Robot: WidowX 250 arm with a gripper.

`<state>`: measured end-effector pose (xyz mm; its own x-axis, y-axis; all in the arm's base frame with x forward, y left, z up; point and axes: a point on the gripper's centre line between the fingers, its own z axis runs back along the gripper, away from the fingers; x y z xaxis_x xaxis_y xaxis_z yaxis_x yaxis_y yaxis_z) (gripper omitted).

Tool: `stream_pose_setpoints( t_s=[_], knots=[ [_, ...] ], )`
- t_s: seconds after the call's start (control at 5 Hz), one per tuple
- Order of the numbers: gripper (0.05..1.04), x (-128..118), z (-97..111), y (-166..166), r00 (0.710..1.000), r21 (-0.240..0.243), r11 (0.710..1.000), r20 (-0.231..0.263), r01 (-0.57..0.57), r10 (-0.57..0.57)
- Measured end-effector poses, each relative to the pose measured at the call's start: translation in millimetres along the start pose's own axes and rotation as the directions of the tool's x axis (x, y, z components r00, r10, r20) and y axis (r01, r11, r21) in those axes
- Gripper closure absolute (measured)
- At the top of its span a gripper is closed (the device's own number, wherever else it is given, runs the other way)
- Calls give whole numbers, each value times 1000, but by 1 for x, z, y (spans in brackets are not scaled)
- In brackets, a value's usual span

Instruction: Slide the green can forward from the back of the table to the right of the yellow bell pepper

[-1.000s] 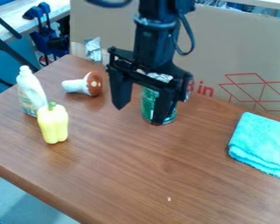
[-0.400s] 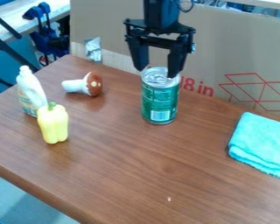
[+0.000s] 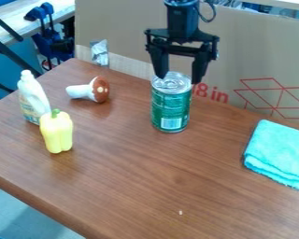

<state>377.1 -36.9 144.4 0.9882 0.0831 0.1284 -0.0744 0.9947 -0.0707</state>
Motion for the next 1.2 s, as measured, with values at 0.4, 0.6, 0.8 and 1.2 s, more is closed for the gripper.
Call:
stream_pose_setpoints(
  t_s=[0.4,0.6,0.8,1.2],
  knots=[
    [83,10,-16,-2,999,20,999,-35,27,-27],
    [83,21,-18,1,997,38,998,-47,58,-56],
    [83,28,-18,5,995,66,994,-63,84,-80],
    [83,32,-33,8,993,73,994,-96,79,-72]
  ],
)
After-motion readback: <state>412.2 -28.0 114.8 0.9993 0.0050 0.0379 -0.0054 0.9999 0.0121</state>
